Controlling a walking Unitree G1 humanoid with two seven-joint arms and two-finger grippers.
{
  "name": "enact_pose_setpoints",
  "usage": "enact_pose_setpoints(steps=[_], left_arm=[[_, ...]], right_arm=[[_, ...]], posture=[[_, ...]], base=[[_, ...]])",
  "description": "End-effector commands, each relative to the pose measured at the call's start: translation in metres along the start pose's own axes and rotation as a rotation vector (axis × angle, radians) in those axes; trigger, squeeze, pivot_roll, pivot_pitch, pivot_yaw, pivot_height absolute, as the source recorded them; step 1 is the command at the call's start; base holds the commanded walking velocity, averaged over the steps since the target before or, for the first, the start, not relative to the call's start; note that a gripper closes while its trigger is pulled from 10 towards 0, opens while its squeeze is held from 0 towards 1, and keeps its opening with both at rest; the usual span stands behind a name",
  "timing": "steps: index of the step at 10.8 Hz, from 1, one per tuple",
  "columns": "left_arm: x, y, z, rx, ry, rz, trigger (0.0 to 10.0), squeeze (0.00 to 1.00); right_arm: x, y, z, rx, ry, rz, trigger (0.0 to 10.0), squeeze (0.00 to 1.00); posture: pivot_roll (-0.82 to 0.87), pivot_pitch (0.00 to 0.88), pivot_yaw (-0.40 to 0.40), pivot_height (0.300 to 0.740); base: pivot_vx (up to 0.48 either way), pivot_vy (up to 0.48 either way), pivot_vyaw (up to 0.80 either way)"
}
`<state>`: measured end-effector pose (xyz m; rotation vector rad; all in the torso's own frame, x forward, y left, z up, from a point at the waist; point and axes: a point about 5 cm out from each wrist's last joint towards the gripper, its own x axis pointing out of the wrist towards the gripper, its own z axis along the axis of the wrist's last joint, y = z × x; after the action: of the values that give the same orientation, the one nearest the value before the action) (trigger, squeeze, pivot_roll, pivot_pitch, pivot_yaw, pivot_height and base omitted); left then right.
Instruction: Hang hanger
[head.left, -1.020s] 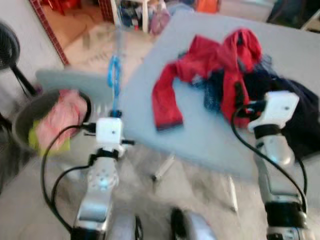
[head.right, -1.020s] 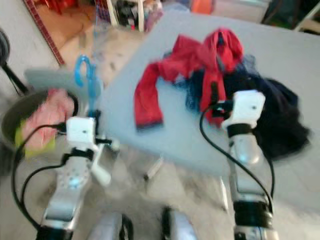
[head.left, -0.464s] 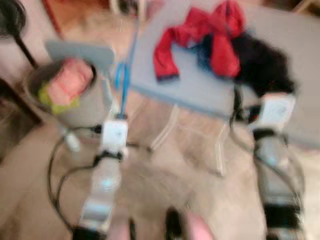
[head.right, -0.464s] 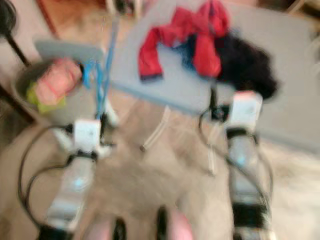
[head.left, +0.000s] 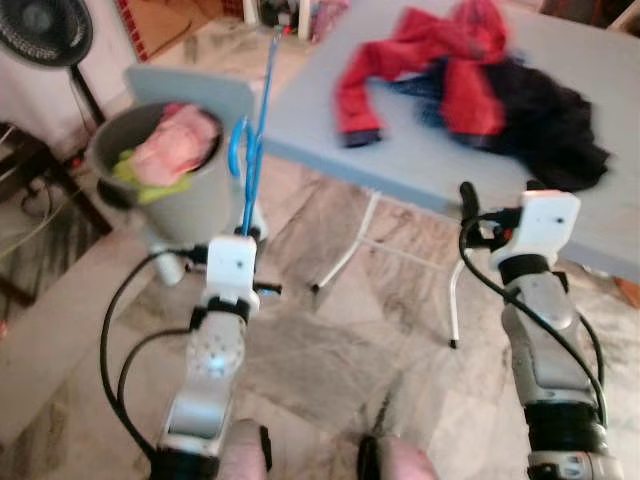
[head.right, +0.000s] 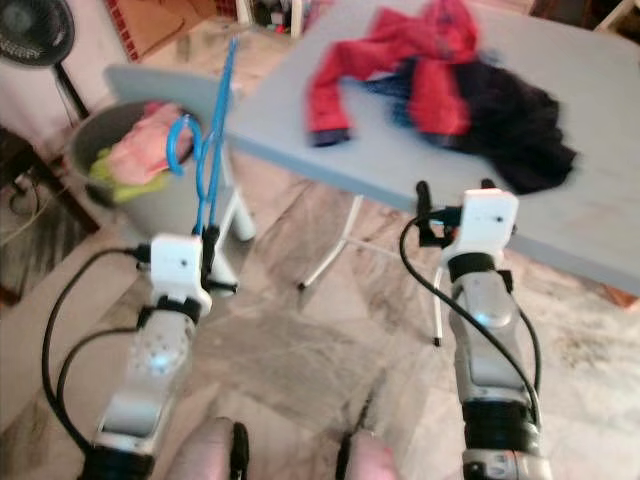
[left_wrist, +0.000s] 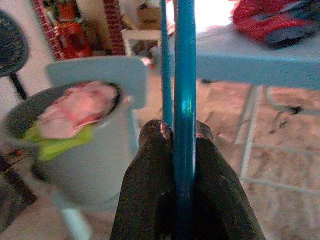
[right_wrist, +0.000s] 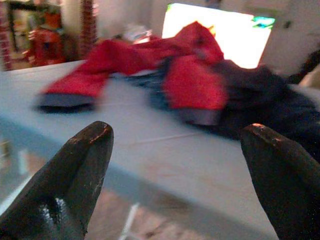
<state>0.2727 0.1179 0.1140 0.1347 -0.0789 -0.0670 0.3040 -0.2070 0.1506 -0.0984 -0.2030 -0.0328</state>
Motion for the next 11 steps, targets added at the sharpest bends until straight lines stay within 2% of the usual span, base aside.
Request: enact_pose_setpoints(steps=[1, 5, 7, 8, 9, 10, 11], left_arm=[[0.002, 0.004, -0.002, 0.008, 0.013, -0.015, 10.0, 0.0], [0.002, 0.0, -0.007, 0.025, 0.046, -0.118, 10.0, 0.0], [0.002, -0.004, -0.011, 0.022, 0.072, -0.182, 10.0, 0.0], [0.003, -0.005, -0.012, 0.043, 0.073, -0.209, 10.0, 0.0], [0.002, -0.005, -0.013, 0.043, 0.085, -0.214, 10.0, 0.0], [-0.001, -0.007, -0.016, 0.034, 0.1, -0.251, 10.0, 0.0], [-0.008, -0.014, -0.023, 0.018, 0.142, -0.384, 10.0, 0.0]], right_arm=[[0.002, 0.005, -0.005, 0.02, 0.04, 0.027, 10.0, 0.0], [-0.001, 0.016, -0.015, 0.002, 0.092, 0.076, 10.0, 0.0], [0.003, 0.015, -0.015, -0.075, 0.076, 0.084, 10.0, 0.0], [0.008, 0.014, -0.013, -0.082, 0.062, 0.145, 10.0, 0.0], [0.009, 0.012, -0.013, -0.169, 0.06, 0.185, 10.0, 0.0], [0.009, 0.012, -0.014, -0.218, 0.067, 0.243, 10.0, 0.0], [0.006, 0.012, -0.014, -0.193, 0.083, 0.379, 10.0, 0.0]], posture=[[0.04, 0.168, -0.033, 0.74], [0.04, 0.186, -0.015, 0.74], [0.04, 0.189, -0.015, 0.74], [0.04, 0.189, -0.015, 0.74], [0.04, 0.195, -0.015, 0.74], [0.04, 0.196, -0.018, 0.74], [0.04, 0.196, -0.02, 0.74]], base=[[0.0, 0.48, 0.0], [0.0, 0.48, 0.0], [0.0, 0.48, 0.0], [0.0, 0.48, 0.0], [0.0, 0.48, 0.0], [0.0, 0.428, 0.0], [0.0, 0.0, 0.0]])
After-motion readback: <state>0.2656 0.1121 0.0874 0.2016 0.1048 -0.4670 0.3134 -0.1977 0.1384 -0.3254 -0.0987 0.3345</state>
